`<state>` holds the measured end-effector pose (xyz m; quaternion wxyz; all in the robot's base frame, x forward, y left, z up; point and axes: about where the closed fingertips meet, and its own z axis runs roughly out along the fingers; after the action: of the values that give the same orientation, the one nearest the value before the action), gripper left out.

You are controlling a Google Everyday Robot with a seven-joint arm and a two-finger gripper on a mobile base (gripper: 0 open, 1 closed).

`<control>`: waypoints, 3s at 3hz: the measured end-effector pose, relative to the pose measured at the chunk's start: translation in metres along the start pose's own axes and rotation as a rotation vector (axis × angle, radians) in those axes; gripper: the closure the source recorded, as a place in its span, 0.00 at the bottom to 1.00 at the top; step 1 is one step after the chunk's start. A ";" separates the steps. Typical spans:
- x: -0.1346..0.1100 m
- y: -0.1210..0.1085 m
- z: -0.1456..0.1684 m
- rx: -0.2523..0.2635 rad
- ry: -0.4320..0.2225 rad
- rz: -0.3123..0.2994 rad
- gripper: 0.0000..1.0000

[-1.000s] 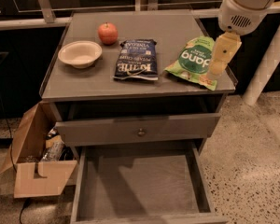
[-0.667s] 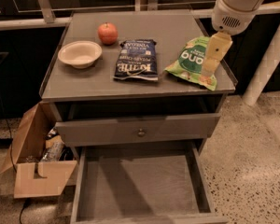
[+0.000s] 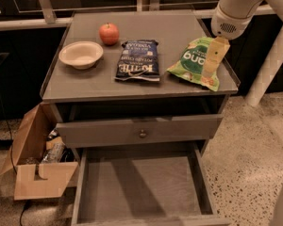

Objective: Place green rice chip bag into middle drawer

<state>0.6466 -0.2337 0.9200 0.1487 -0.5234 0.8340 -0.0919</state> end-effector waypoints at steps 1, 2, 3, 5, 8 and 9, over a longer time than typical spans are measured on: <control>-0.007 -0.011 0.017 -0.012 -0.010 -0.030 0.00; -0.019 -0.020 0.033 -0.029 -0.026 -0.074 0.00; -0.032 -0.026 0.049 -0.046 -0.031 -0.110 0.00; -0.033 -0.029 0.096 -0.100 -0.005 -0.113 0.00; -0.025 -0.028 0.116 -0.119 0.016 -0.099 0.42; -0.025 -0.028 0.116 -0.119 0.016 -0.099 0.66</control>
Offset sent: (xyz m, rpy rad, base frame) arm 0.0558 0.0143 -0.0279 0.0132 0.0246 0.1391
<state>0.7201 -0.2232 0.8235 0.1056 -0.5713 0.8122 -0.0534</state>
